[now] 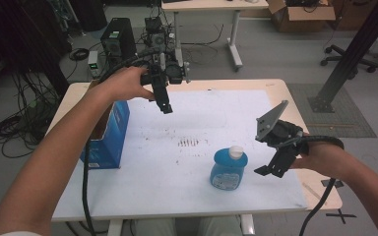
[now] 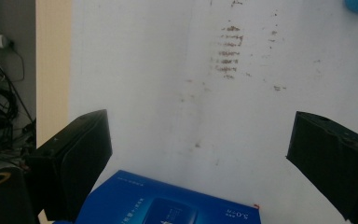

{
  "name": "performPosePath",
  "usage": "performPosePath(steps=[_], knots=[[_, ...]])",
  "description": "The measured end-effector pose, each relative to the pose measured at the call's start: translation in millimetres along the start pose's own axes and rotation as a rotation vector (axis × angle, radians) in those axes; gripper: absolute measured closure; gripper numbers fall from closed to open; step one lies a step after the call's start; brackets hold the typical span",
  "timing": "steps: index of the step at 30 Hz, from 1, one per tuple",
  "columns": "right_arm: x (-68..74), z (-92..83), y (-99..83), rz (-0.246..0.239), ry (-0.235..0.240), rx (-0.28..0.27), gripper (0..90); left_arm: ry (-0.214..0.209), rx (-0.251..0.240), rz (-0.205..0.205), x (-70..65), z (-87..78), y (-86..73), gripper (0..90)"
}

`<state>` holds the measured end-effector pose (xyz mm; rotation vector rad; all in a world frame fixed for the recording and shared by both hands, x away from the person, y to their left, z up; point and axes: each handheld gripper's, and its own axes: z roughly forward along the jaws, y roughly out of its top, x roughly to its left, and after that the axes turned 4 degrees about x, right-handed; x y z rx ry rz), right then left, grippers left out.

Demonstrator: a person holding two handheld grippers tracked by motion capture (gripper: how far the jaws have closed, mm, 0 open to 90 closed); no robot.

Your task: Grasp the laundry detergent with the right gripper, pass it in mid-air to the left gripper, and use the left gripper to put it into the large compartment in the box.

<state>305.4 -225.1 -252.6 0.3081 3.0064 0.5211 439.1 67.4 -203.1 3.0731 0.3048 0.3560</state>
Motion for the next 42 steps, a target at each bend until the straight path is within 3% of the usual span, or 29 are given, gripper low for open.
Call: performPosePath(steps=[6, 24, 42], knots=[[1.0, 4.0, -5.1, -0.018, -0.012, -0.018, 5.4, 0.004, -0.003, -0.001, -1.2, -1.4, -1.3, 6.7], [-2.1, 18.2, -21.3, 0.003, 0.007, -0.103, 5.5, 0.0, -0.009, -0.001, -1.0, 0.7, -1.5, 6.6], [-5.3, 43.7, -43.0, 0.022, 0.013, -0.227, 5.4, -0.002, -0.003, 0.002, -3.0, 3.3, 1.7, 6.7]])
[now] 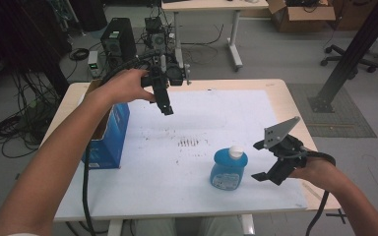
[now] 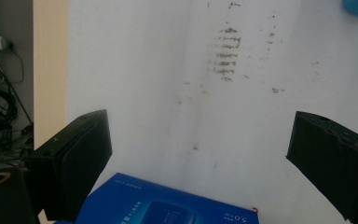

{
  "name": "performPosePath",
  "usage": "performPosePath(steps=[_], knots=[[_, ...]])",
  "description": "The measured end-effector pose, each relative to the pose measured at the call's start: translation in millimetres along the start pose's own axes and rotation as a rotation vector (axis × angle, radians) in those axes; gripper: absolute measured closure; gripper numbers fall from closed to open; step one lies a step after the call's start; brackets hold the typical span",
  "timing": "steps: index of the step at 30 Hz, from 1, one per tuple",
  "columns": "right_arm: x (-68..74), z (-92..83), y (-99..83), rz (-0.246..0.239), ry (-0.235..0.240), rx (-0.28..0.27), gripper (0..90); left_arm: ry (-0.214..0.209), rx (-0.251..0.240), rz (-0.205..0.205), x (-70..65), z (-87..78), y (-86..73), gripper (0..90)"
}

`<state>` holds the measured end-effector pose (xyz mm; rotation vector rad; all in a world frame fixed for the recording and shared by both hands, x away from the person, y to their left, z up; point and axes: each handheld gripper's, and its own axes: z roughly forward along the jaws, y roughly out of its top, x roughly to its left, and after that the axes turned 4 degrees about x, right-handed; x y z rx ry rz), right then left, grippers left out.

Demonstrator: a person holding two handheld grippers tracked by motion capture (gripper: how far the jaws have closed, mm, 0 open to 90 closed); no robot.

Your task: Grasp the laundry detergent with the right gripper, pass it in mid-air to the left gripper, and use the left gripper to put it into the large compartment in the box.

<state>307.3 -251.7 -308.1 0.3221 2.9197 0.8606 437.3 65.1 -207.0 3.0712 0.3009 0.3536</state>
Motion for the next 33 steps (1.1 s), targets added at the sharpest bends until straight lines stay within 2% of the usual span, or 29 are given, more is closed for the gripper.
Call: performPosePath(steps=[28, 33], knots=[[0.0, 20.7, -18.8, 0.001, 0.016, -0.146, 5.4, 0.003, 0.012, 0.004, -0.6, 3.4, 1.2, 7.0], [-0.1, 23.4, -21.4, 0.006, 0.019, -0.157, 5.4, 0.004, 0.013, 0.005, -0.5, 2.8, 0.7, 7.0]])
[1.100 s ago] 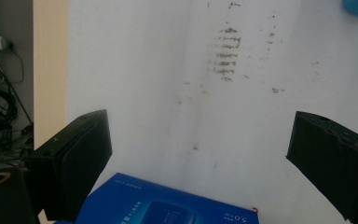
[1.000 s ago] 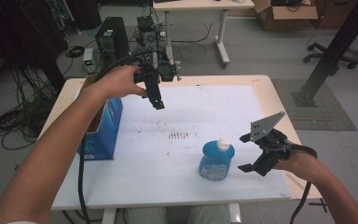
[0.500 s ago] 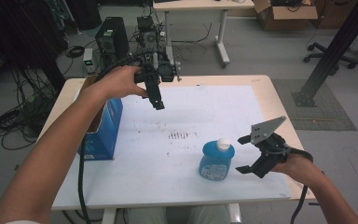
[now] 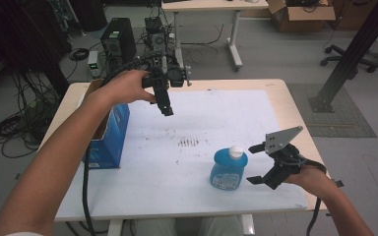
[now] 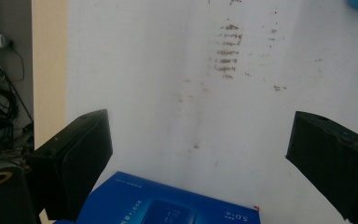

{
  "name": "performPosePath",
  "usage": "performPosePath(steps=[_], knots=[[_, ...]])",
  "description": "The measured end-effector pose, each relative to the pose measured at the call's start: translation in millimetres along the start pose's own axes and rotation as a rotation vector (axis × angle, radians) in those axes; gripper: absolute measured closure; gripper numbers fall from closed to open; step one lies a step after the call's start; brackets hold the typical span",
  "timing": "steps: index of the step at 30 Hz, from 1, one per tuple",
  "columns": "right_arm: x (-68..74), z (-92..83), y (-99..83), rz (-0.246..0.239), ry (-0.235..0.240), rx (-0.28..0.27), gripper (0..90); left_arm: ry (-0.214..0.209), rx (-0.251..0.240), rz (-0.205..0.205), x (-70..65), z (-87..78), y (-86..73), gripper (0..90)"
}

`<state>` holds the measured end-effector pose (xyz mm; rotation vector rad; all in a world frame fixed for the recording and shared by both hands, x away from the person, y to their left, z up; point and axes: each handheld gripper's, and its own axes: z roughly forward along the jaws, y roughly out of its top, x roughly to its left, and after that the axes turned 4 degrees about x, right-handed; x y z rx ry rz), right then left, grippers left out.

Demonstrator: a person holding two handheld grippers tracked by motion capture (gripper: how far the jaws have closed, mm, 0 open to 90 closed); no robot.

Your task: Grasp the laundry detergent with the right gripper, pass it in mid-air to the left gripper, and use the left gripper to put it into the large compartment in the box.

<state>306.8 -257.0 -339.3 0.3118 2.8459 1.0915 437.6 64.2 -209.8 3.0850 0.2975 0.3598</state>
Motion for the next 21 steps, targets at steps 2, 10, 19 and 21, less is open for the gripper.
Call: performPosePath(steps=[2, 10, 19, 21], knots=[[0.3, 2.2, -2.4, 0.007, 0.0, -0.015, 5.3, 0.001, 0.001, -0.001, -0.1, 0.6, 0.2, 7.0], [1.2, 7.1, -8.9, 0.026, -0.008, -0.062, 5.4, -0.001, 0.004, 0.004, -0.5, 1.3, 1.7, 6.9], [3.6, 11.7, -17.3, 0.061, -0.01, -0.104, 5.4, 0.0, 0.002, 0.006, -0.6, 1.9, 2.1, 6.9], [4.2, 11.9, -19.2, 0.073, -0.009, -0.112, 5.5, 0.0, 0.001, 0.006, -0.9, 1.9, 2.5, 6.9]])
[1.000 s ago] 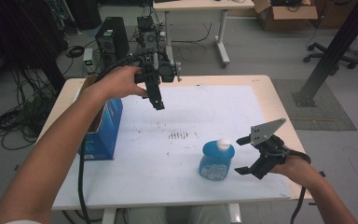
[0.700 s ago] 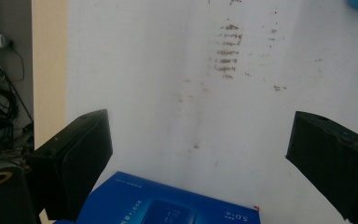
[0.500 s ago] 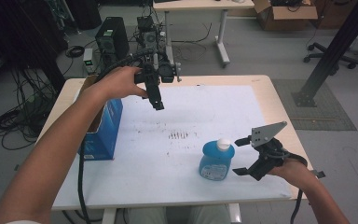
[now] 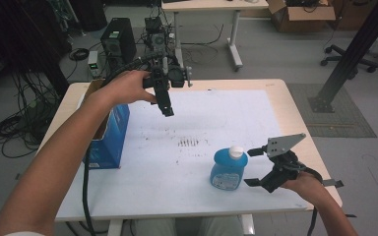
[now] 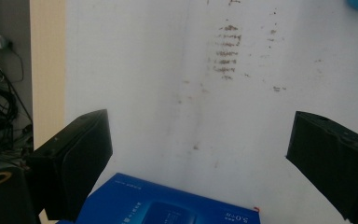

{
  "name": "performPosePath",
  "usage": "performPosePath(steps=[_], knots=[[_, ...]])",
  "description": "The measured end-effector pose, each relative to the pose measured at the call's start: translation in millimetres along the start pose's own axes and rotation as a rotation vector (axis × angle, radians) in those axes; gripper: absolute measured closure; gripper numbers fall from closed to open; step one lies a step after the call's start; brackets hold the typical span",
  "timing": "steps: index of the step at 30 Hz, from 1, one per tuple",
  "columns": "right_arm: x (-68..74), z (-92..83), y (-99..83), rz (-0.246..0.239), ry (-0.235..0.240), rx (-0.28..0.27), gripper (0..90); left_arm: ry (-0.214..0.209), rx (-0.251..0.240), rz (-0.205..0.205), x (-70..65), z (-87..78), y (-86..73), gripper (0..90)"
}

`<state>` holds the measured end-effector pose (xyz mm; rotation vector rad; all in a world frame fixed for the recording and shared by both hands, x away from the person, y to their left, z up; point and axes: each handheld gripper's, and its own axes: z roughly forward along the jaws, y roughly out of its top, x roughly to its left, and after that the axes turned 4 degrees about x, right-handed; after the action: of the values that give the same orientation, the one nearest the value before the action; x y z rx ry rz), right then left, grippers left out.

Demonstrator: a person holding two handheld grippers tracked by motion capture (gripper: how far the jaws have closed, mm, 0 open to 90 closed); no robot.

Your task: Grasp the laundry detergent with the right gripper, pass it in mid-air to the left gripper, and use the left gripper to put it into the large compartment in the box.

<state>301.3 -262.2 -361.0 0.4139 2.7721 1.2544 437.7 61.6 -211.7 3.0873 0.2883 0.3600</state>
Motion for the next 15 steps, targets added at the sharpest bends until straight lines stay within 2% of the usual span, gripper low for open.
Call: performPosePath(steps=[15], knots=[[1.4, 5.8, -10.3, 0.021, -0.008, -0.063, 5.2, 0.002, 0.0, 0.0, 0.3, 0.6, 0.0, 6.8]])
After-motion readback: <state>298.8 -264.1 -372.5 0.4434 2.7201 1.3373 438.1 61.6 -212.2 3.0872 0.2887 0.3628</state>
